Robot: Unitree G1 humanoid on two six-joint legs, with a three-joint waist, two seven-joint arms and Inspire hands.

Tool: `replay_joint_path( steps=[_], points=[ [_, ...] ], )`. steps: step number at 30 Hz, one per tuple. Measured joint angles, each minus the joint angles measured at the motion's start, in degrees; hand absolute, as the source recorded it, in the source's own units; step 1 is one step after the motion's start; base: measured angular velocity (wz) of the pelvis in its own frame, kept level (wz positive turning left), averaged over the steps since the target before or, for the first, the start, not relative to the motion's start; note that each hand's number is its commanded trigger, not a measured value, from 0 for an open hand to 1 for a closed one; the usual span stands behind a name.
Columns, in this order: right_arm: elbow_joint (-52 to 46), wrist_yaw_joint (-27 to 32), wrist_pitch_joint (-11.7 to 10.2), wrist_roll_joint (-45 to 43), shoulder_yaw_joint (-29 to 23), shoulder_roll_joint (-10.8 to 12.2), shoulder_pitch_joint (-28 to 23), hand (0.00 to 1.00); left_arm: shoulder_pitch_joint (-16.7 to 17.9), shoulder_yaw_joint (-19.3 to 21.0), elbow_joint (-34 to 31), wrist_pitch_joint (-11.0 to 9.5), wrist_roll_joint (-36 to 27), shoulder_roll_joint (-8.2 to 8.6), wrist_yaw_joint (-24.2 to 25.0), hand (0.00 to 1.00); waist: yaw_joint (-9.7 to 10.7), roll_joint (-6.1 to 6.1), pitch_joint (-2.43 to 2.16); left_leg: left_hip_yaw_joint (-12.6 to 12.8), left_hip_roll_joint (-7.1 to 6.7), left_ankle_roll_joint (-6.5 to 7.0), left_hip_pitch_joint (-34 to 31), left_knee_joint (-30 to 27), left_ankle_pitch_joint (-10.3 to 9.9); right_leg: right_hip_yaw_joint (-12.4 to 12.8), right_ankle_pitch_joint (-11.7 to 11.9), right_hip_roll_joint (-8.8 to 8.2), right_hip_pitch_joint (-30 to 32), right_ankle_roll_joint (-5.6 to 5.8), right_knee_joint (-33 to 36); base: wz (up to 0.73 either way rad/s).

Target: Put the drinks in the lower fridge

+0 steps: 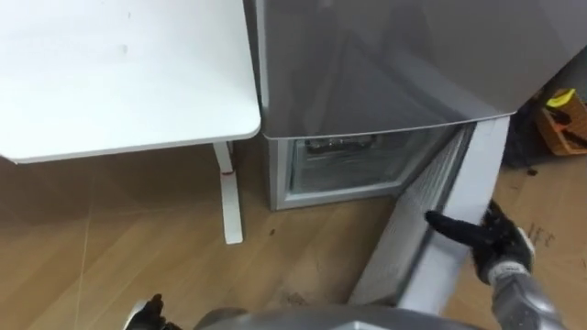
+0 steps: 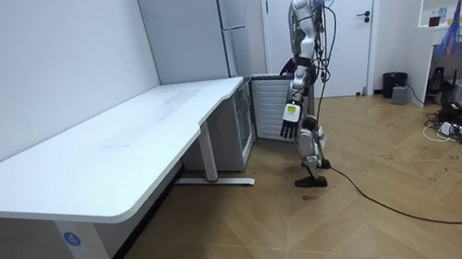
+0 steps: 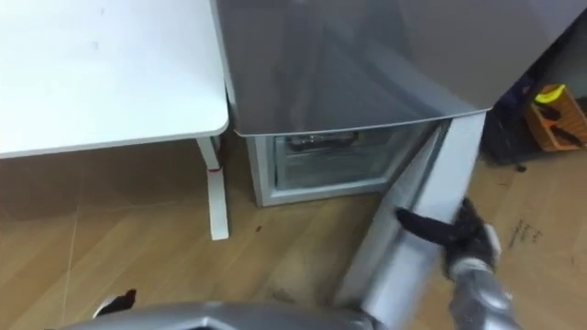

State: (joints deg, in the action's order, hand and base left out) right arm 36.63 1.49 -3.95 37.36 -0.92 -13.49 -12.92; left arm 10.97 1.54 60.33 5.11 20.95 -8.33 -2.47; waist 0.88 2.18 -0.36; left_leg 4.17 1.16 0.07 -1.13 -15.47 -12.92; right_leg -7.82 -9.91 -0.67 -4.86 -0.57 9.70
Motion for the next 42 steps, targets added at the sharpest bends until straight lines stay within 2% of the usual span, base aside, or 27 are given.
replay_joint_path(
  steps=[2,4,7,9,10,12,17,23,32,35,39,42],
  points=[
    [-1.28,-0.46,0.27,0.73,-0.04,-1.0,0.0,0.0,0.21,-0.06,-0.52,0.01,-0.03,-0.35,0.72,0.0,-0.96,-0.64,0.0,0.9,0.01,0.5,-0.44,0.03,0.28,0.72,0.33,-0.1,0.91,0.22,-0.07,-0.17],
    [-1.99,-0.25,0.55,1.75,0.54,-0.44,0.0,0.0,0.6,-1.3,-0.63,0.75,-0.11,-1.27,0.74,0.0,-1.43,-0.37,0.12,0.84,0.0,0.54,-0.53,0.05,0.38,1.44,0.31,0.14,1.03,0.26,-0.13,-0.07],
    [-2.09,0.46,0.79,4.77,1.44,-0.6,0.01,0.0,1.15,-5.53,-0.72,2.18,-0.09,-1.86,0.73,0.0,-2.45,0.53,0.22,1.11,-0.01,0.6,-1.04,-0.01,0.49,1.51,0.4,0.07,1.8,0.24,-0.01,-0.07],
    [-2.09,1.06,0.69,7.64,2.41,-0.8,0.02,0.0,0.69,-7.95,-1.07,2.96,-0.02,-1.7,0.83,0.0,-3.02,1.43,0.74,0.93,0.02,0.6,-1.61,-0.14,0.53,1.42,0.57,0.14,2.12,0.17,-0.16,0.0],
    [-2.09,1.18,0.58,8.14,2.73,-0.93,0.02,0.0,0.6,-8.57,-1.13,3.11,-0.01,-1.69,0.83,0.0,-3.05,1.55,0.8,0.91,0.02,0.6,-1.7,-0.16,0.53,1.38,0.58,0.14,2.18,0.17,-0.18,0.0],
    [-2.09,1.71,-0.95,9.66,4.26,-1.29,0.02,0.0,-0.16,-9.81,-1.14,3.67,-0.01,-1.65,0.86,0.0,-3.09,1.66,0.79,0.9,0.04,0.6,-2.54,-0.27,0.52,1.38,0.65,0.15,3.06,0.17,-0.14,0.0],
    [-2.1,2.08,-2.5,10.03,5.32,-1.29,0.02,0.0,-0.21,-10.89,-1.83,4.75,-0.01,-1.97,0.92,0.0,-3.06,1.62,0.82,0.95,0.1,0.59,-3.28,-0.26,0.52,1.42,0.71,0.17,3.84,0.13,-0.15,-0.04],
    [-2.1,2.3,-3.07,10.73,5.77,-1.29,0.01,0.0,0.04,-10.95,-1.92,5.04,-0.03,-1.93,0.92,0.0,-3.03,1.54,0.87,0.9,0.1,0.59,-3.29,-0.17,0.52,1.5,0.71,0.2,3.88,0.13,-0.27,0.0],
    [-2.1,2.74,-4.92,17.68,7.83,-1.56,0.0,0.0,-0.3,-11.67,-1.14,6.59,0.72,-1.35,0.76,0.0,-3.04,1.37,0.97,0.79,0.09,0.6,-3.42,0.1,0.52,2.0,1.23,0.37,3.89,0.16,-1.03,-0.02],
    [-2.1,2.79,-7.13,20.86,8.97,-1.59,-0.01,0.0,-0.5,-13.38,-0.64,7.1,2.46,-1.04,0.98,0.0,-3.17,0.77,1.28,0.7,0.09,0.59,-3.48,0.1,0.51,2.65,1.34,0.54,4.09,0.18,-1.03,-0.05],
    [-2.11,3.07,-11.85,27.47,13.68,-1.51,-0.03,0.0,-1.74,-16.0,-0.46,8.21,3.25,-0.85,1.17,0.0,-4.77,0.43,1.28,0.3,0.25,0.45,-3.77,0.18,0.64,3.04,1.79,0.81,4.96,-0.16,-0.99,-0.17],
    [-2.32,1.87,-13.55,30.49,17.77,-0.19,1.42,0.0,-3.93,-16.62,1.43,8.91,5.52,0.14,1.44,0.0,-5.6,0.06,1.17,-0.06,0.38,0.21,-3.76,0.27,0.87,2.6,1.79,0.98,4.84,-0.23,-1.04,0.08]
  ],
)
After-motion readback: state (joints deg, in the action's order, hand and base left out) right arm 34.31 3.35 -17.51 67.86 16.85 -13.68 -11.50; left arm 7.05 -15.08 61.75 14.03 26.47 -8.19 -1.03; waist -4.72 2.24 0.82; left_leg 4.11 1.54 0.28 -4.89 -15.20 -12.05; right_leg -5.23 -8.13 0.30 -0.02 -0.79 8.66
